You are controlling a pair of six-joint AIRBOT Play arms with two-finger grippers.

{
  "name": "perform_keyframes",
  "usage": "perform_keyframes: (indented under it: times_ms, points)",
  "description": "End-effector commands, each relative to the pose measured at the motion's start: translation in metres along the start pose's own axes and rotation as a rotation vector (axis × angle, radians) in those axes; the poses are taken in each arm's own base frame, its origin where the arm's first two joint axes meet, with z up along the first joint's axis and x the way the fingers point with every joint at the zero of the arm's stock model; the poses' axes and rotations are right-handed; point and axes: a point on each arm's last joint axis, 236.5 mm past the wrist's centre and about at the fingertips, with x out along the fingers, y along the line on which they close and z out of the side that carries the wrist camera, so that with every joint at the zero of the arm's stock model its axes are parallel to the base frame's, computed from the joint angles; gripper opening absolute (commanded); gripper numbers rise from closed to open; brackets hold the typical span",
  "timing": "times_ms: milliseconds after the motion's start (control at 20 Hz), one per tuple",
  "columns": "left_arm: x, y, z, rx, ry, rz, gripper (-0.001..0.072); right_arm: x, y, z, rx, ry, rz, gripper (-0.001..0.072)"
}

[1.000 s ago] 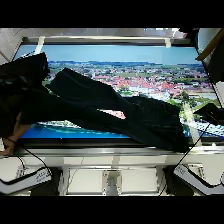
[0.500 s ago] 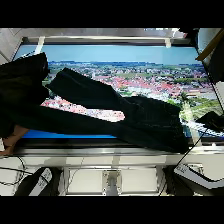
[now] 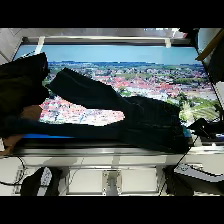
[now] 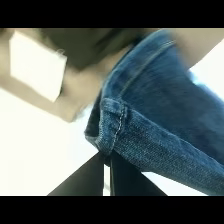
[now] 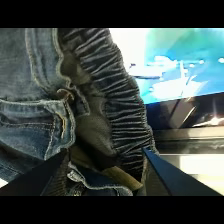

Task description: Fold the clothes and pants, and hang the long-sleeved shirts on hangers.

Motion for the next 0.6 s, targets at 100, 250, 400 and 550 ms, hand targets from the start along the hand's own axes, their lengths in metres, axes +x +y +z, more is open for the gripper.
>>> perform_keyframes:
  times_ms: [100,250,400,550]
  points:
    - [0.058,0.035,-0.065,-0.118,0.124,0.097,0.0014,-0.002,0.009,-0.021,-0.017,0.096,0.046,0.0497]
    - [0.077,0.032,-0.066,-0.104,0.157,0.090,0.0014,-0.005,0.009,-0.039,-0.017,0.176,0.043,0.0497]
    - [0.085,0.030,-0.065,-0.096,0.174,0.086,0.0014,-0.009,-0.014,-0.055,-0.010,0.243,-0.054,0.0497]
    - [0.086,0.030,-0.065,-0.095,0.175,0.086,0.0014,-0.009,-0.020,-0.054,-0.020,0.242,-0.077,0.0497]
